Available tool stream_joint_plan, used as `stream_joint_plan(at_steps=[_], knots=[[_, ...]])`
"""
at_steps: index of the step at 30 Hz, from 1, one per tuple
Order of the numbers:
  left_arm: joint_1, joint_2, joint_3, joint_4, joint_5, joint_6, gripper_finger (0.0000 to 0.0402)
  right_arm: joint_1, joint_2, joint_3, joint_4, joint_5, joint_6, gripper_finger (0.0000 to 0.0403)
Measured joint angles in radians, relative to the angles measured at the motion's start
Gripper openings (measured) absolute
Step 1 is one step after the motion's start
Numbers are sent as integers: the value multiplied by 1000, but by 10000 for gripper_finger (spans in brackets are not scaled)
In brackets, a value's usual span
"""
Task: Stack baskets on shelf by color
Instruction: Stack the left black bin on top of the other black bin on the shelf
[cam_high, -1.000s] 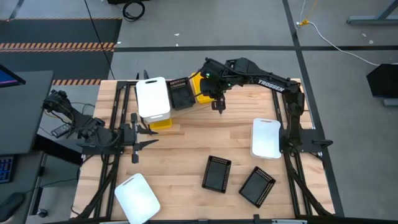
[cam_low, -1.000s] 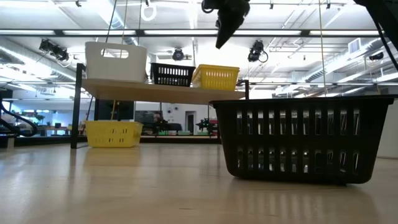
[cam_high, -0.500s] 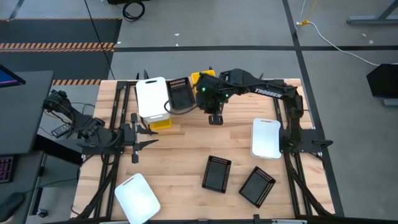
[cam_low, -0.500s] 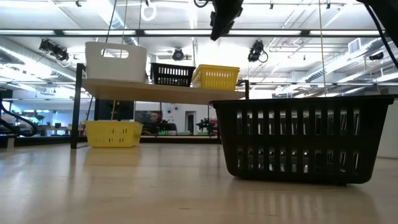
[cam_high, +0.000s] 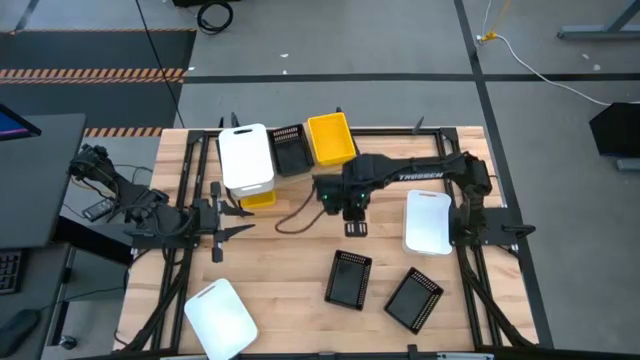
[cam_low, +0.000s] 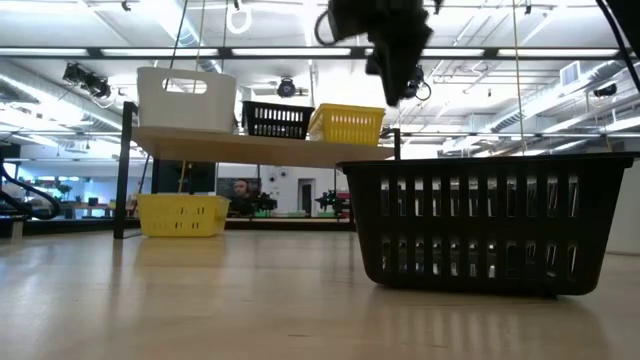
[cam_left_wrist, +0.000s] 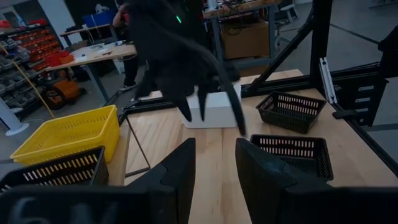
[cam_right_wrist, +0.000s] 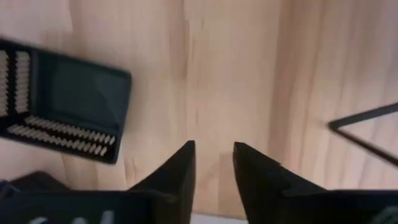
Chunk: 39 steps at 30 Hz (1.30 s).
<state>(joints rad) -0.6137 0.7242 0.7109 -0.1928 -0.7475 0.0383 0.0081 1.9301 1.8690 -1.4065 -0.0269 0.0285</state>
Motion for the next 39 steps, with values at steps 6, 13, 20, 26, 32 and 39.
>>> stream_joint_plan(at_steps=[6, 13, 20, 26, 32, 39], knots=[[0, 0, 0, 0, 0, 1, 121, 5, 0, -108, 77, 0, 64, 184], [0, 0, 0, 0, 0, 1, 121, 39, 0, -185, 140, -2, 160, 204], [0, 0, 0, 0, 0, 1, 121, 105, 0, -251, 220, -27, 190, 202], [0, 0, 0, 0, 0, 2, 121, 133, 0, -302, 279, -27, 209, 200], [0, 0, 0, -1, 0, 2, 121, 134, 0, -326, 311, -26, 258, 200], [0, 0, 0, -2, 0, 2, 121, 163, 0, -326, 349, -27, 288, 200]])
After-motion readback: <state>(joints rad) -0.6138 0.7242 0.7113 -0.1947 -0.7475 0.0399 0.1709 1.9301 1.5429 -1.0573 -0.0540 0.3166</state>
